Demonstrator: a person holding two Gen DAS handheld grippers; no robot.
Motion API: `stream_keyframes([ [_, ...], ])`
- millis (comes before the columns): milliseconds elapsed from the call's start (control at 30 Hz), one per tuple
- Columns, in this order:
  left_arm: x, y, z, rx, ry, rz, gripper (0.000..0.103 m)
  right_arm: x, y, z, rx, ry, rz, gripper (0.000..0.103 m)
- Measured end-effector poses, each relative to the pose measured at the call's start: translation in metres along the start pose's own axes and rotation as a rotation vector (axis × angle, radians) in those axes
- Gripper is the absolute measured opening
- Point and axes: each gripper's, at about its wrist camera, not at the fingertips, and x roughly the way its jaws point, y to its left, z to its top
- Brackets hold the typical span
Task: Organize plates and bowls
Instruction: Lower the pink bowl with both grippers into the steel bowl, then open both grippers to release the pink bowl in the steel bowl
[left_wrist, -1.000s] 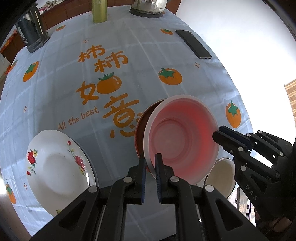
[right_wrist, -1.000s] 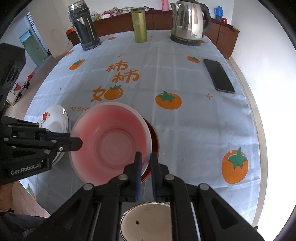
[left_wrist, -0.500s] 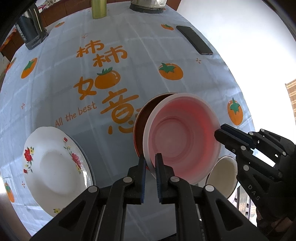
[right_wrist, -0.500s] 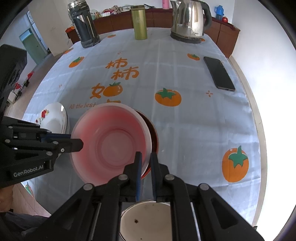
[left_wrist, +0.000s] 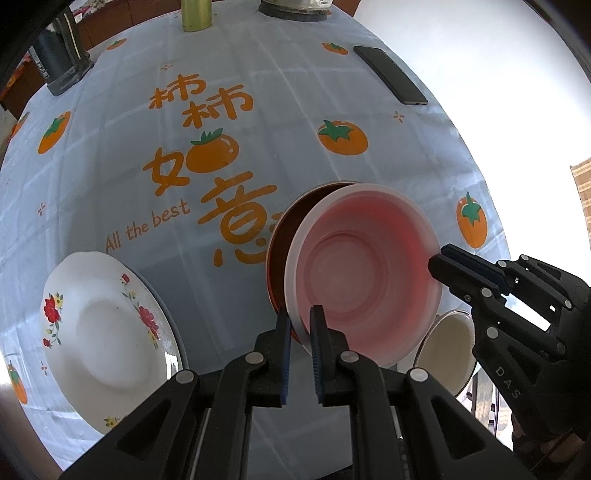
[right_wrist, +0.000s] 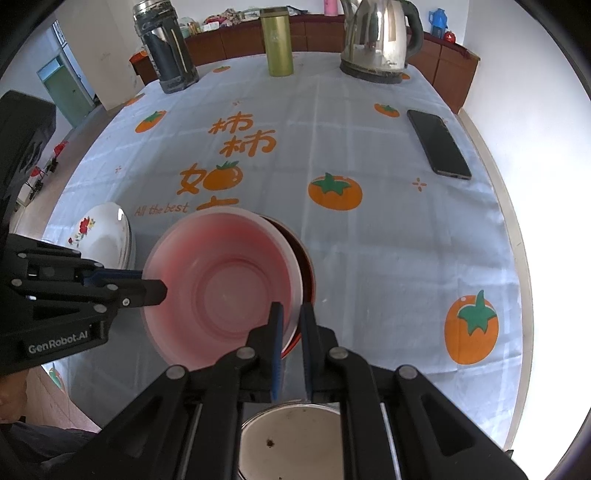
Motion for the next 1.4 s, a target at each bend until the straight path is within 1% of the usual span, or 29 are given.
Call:
stream_keyframes([
  [767,0.009,-0.004,0.004,0.015,0.024,0.003,0.011,0.012,-0.006,-0.002,0.002,0.038,-0.002,0.01],
  [1400,0.012,-0.004,0.005,0.012,0.028,0.001,0.012,0.012,-0.007,-0.003,0.001,0.037,-0.001,0.01],
])
